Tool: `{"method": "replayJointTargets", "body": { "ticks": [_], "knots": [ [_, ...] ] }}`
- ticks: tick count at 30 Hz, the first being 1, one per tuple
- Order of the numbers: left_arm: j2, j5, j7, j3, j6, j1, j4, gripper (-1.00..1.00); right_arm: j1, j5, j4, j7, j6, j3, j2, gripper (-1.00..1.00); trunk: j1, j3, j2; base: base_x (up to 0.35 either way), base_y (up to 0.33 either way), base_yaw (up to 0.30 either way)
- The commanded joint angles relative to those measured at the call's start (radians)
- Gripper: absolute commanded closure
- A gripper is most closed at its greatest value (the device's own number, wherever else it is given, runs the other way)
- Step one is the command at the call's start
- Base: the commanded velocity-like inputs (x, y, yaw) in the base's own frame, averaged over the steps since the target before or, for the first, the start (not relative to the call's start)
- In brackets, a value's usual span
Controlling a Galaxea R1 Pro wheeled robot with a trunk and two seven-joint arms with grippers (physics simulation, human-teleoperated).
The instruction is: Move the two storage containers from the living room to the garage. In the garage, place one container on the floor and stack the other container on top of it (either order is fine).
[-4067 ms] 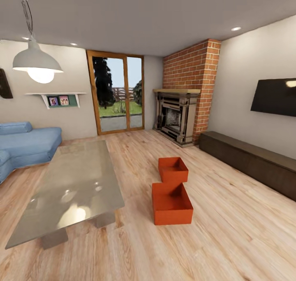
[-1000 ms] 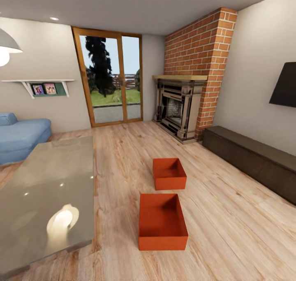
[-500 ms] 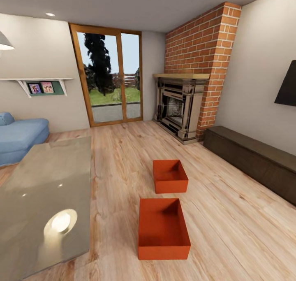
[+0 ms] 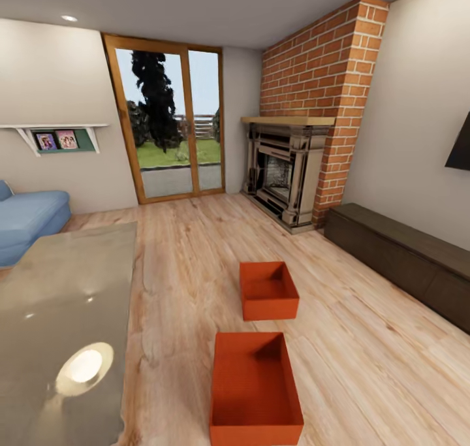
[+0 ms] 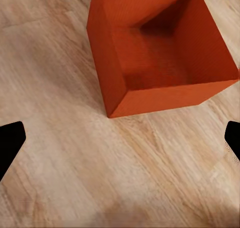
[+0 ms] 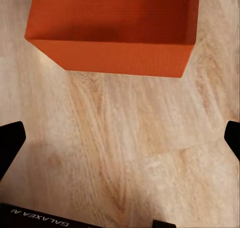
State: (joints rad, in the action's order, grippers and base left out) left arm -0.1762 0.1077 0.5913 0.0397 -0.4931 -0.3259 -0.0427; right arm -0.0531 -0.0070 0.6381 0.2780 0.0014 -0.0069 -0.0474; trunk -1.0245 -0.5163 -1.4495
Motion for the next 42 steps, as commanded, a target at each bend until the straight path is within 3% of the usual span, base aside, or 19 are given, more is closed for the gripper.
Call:
{"method": "replayJointTargets", "body": {
  "ticks": [1,15,39,41,42],
  "knots": [
    [0.000,0.009,0.010,0.003,0.003,-0.001,0.001,-1.00,0.000,-0.001,0.000,0.004,0.000,-0.001,0.000,-1.00,0.000,-0.001,0.000,0.285,-0.223,0.000],
    [0.000,0.009,0.010,0.003,0.004,-0.001,0.001,-1.00,-0.001,-0.001,0.000,0.004,0.000,-0.001,0.000,-1.00,0.000,-0.001,0.000,0.262,-0.220,0.000],
    [0.000,0.009,0.010,0.003,0.002,-0.001,0.001,-1.00,-0.001,0.000,-0.001,0.003,-0.001,0.001,0.000,-1.00,0.000,-0.001,0.000,0.016,-0.014,0.000],
    [-0.001,0.012,0.004,0.004,0.002,-0.001,-0.005,-1.00,-0.020,0.005,-0.005,-0.024,-0.001,0.003,0.051,-1.00,0.000,-0.001,0.000,0.000,0.000,0.000],
    [-0.001,0.012,0.003,0.004,0.003,-0.001,-0.009,-1.00,-0.031,0.006,-0.009,-0.040,-0.001,0.003,0.065,-1.00,0.000,-0.001,0.000,0.000,0.000,0.000]
  ]
}}
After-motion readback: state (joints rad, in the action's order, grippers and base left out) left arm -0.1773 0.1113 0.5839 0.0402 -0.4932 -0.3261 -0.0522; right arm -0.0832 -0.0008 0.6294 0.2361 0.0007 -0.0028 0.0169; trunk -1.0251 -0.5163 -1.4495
